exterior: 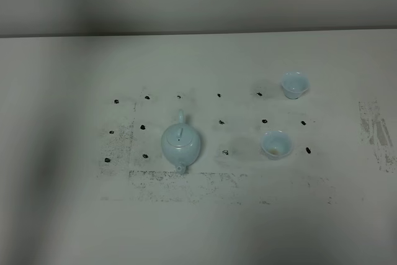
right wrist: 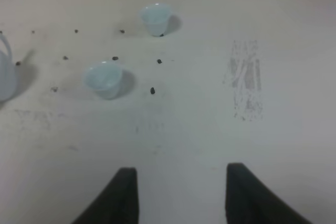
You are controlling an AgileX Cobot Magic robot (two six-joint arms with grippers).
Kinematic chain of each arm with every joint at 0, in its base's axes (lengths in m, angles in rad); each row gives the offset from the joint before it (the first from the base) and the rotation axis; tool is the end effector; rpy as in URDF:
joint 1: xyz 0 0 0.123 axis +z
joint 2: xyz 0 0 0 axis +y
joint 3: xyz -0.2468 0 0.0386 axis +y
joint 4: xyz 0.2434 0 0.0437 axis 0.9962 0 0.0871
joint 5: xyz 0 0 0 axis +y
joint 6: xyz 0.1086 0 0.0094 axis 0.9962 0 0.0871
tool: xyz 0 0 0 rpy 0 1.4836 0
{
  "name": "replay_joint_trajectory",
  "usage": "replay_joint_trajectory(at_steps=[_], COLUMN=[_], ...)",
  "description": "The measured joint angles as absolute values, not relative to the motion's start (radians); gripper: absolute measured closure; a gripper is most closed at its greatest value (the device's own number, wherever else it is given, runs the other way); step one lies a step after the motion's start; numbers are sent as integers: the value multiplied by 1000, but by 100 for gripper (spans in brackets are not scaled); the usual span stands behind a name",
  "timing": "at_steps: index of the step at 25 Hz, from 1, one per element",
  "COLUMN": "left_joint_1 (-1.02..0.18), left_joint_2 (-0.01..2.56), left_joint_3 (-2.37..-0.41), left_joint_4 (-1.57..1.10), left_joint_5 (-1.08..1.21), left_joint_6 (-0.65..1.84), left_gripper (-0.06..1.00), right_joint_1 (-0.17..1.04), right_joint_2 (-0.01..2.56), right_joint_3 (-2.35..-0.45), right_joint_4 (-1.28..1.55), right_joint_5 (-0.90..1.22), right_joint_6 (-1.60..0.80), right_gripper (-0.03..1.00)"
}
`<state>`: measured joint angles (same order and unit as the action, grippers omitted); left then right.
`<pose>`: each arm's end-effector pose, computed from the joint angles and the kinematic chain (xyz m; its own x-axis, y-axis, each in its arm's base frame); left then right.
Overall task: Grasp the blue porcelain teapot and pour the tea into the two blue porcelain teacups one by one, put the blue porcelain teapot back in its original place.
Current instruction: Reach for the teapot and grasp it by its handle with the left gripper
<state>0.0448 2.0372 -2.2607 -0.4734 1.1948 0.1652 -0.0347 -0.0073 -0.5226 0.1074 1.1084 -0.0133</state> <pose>0.4404 -0.0265 0.3489 -0.7505 -0.0524 -0.6588 0.2259 0.9165 -0.3302 0.0369 0.0092 0.2695 -0.4709 0.0510 -0.8807 -0.0338 0.9966 0.0757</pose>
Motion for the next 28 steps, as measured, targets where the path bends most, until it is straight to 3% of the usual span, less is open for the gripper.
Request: replay_joint_trajectory(at_steps=[8, 12, 16, 20, 28], left_joint_1=[-68, -266, -497, -650, -697], left_joint_2=[2037, 2049, 2077, 2131, 2277], left_joint_3=[-2261, -2261, -2261, -2261, -2261], left_joint_4=[-457, -378, -81, 205, 329], left_joint_5=[1191, 1135, 1071, 1028, 1006], left_joint_6=[269, 308, 306, 286, 284], left_gripper=[19, 19, 19, 19, 19], right_joint_1=[-35, -35, -35, -35, -35], right_joint_2=[-7, -7, -7, -7, -7], right_joint_3=[-523, -523, -523, -523, -523], right_joint_4=[110, 110, 112, 112, 113], right_joint_5=[1108, 1108, 1108, 1108, 1108], right_joint_6=[-13, -13, -13, -13, -13], right_gripper=[56, 56, 56, 56, 56])
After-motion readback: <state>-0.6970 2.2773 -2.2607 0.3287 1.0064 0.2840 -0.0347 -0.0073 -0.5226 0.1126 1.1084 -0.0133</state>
